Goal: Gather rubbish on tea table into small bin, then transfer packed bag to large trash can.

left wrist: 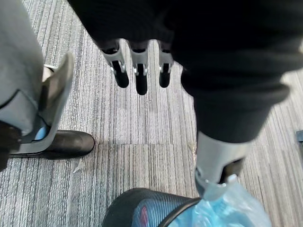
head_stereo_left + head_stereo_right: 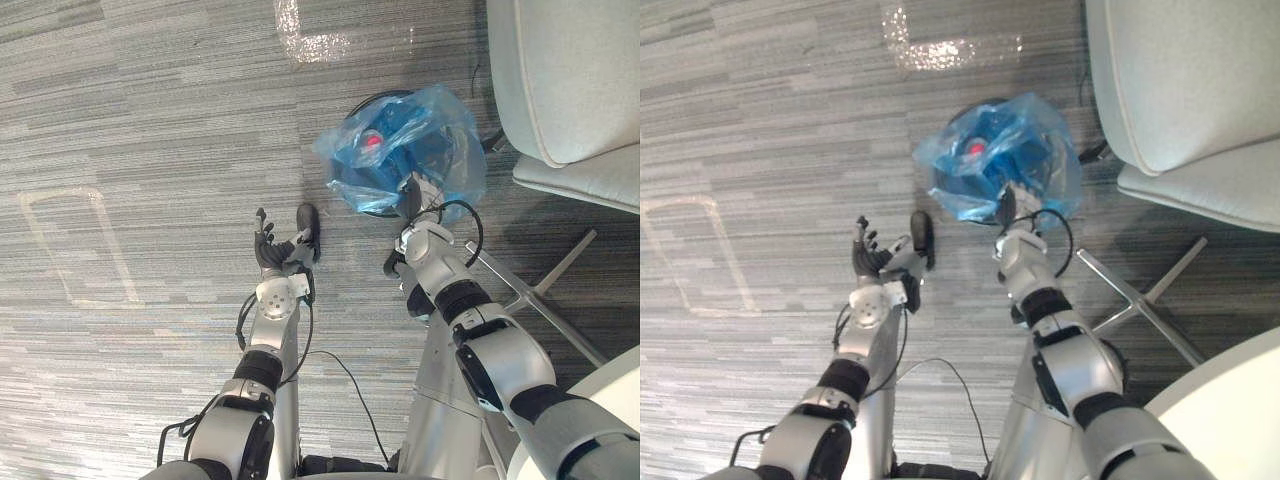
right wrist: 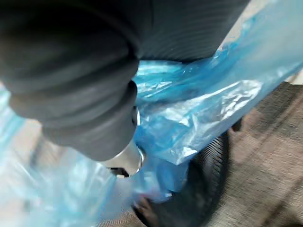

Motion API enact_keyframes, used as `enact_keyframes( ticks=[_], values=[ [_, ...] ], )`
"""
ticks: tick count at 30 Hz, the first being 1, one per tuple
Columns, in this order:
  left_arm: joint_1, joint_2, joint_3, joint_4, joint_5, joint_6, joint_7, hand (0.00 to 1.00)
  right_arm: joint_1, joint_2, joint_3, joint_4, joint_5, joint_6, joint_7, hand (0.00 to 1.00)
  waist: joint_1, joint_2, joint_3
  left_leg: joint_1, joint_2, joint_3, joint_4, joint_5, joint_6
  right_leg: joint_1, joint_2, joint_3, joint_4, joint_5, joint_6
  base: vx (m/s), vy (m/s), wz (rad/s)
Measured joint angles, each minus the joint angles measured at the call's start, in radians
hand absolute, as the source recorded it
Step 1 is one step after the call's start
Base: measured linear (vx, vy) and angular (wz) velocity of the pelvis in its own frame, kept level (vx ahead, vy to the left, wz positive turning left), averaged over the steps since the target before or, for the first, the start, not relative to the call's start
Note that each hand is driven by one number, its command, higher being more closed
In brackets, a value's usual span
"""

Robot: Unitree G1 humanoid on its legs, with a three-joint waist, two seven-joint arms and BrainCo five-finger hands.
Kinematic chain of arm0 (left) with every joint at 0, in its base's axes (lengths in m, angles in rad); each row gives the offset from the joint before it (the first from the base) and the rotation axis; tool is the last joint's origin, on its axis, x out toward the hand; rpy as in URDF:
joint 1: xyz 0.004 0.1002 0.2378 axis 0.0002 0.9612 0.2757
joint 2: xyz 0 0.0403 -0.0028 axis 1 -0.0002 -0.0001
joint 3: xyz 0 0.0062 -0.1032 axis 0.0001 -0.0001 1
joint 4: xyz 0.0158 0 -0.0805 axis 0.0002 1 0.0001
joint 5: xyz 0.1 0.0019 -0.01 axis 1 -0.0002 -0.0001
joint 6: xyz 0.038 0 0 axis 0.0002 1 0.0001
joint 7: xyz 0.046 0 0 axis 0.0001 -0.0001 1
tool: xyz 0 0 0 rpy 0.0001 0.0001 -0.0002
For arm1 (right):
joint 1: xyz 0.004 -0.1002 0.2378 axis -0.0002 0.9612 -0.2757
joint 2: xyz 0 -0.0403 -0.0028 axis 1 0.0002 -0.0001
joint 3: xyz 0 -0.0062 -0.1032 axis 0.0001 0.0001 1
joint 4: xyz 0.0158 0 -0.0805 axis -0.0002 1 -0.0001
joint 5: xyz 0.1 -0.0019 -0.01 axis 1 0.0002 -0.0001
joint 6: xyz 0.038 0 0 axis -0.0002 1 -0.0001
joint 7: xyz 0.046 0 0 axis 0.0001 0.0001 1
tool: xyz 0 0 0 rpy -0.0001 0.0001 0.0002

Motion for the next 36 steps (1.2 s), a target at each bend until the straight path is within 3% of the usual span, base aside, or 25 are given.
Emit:
enact_keyframes(
  ticks=[2,5,7,12,16,18,21,29,34,36],
  values=[
    [0.004,0.002,-0.026,-0.082,-0.161,-0.063,-0.107,0.0,0.069,0.006,0.024,-0.158,0.028,-0.008,-0.002,1.0,-0.004,0.0,0.0,0.032,0.026,0.002,0.011,-0.013,0.001,0.043,0.03,0.0,-0.028,0.009,0.007,-0.08,0.001,-0.34],
    [-0.129,0.009,-0.026,-0.123,-0.32,-0.063,-0.119,0.0,0.141,0.084,0.038,-0.228,0.034,-0.03,0.008,1.0,-0.034,-0.003,-0.002,0.095,0.039,0.025,-0.02,-0.018,-0.005,0.096,0.038,0.007,-0.059,0.022,0.008,-0.07,-0.004,-0.14],
    [-0.188,0.032,-0.032,-0.166,-0.349,-0.067,-0.12,0.0,0.196,0.157,0.051,-0.228,0.04,-0.026,0.017,1.0,-0.058,-0.004,-0.002,0.148,0.061,0.043,-0.05,-0.014,-0.009,0.155,0.057,-0.002,-0.11,0.035,0.014,-0.04,-0.023,-0.19],
    [-0.173,0.029,-0.124,-0.186,-0.365,-0.064,-0.119,0.0,0.324,0.193,0.095,-0.349,0.101,-0.03,0.05,1.0,-0.079,-0.009,-0.005,0.318,0.083,0.054,-0.084,-0.02,-0.016,0.337,0.086,-0.017,-0.186,0.05,0.001,0.02,-0.015,-0.15],
    [-0.091,0.036,-0.174,-0.239,-0.365,-0.048,-0.119,0.0,0.438,0.201,0.191,-0.532,0.148,-0.074,0.089,1.0,-0.09,-0.051,-0.028,0.461,0.082,0.056,-0.135,-0.028,-0.027,0.485,0.094,-0.033,-0.242,0.047,0.005,0.07,-0.02,0.02],
    [-0.059,0.036,-0.187,-0.269,-0.364,-0.048,-0.12,0.0,0.481,0.203,0.21,-0.58,0.157,-0.093,0.105,1.0,-0.09,-0.055,-0.03,0.519,0.079,0.058,-0.151,-0.032,-0.03,0.544,0.094,-0.039,-0.259,0.042,0.011,0.07,-0.015,0.05],
    [0.01,0.056,-0.206,-0.324,-0.364,-0.049,-0.121,0.0,0.553,0.215,0.243,-0.646,0.189,-0.113,0.141,1.0,-0.09,-0.081,-0.051,0.618,0.07,0.073,-0.198,-0.034,-0.032,0.632,0.095,-0.036,-0.298,0.035,0.02,0.07,-0.004,-0.01],
    [0.17,0.141,-0.313,-0.384,-0.339,-0.049,-0.123,0.0,0.679,0.201,0.315,-0.638,0.221,-0.139,0.221,1.0,-0.102,-0.124,-0.181,0.828,0.034,0.101,-0.423,0.021,-0.056,0.827,0.128,-0.027,-0.531,0.108,0.031,0.12,0.014,-0.05],
    [0.272,0.161,-0.336,-0.466,-0.322,-0.051,-0.123,0.0,0.708,0.164,0.322,-0.638,0.223,-0.171,0.249,1.0,-0.113,-0.121,-0.257,0.945,0.011,0.127,-0.538,0.048,-0.057,0.934,0.141,-0.006,-0.65,0.147,0.042,0.15,0.027,-0.12],
    [0.379,0.202,-0.357,-0.468,-0.265,-0.052,-0.142,0.0,0.724,0.143,0.302,-0.637,0.223,-0.182,0.261,1.0,-0.115,-0.118,-0.277,1.015,0.001,0.129,-0.571,0.049,-0.057,0.998,0.141,-0.002,-0.68,0.15,0.043,0.15,0.029,-0.11]
  ],
)
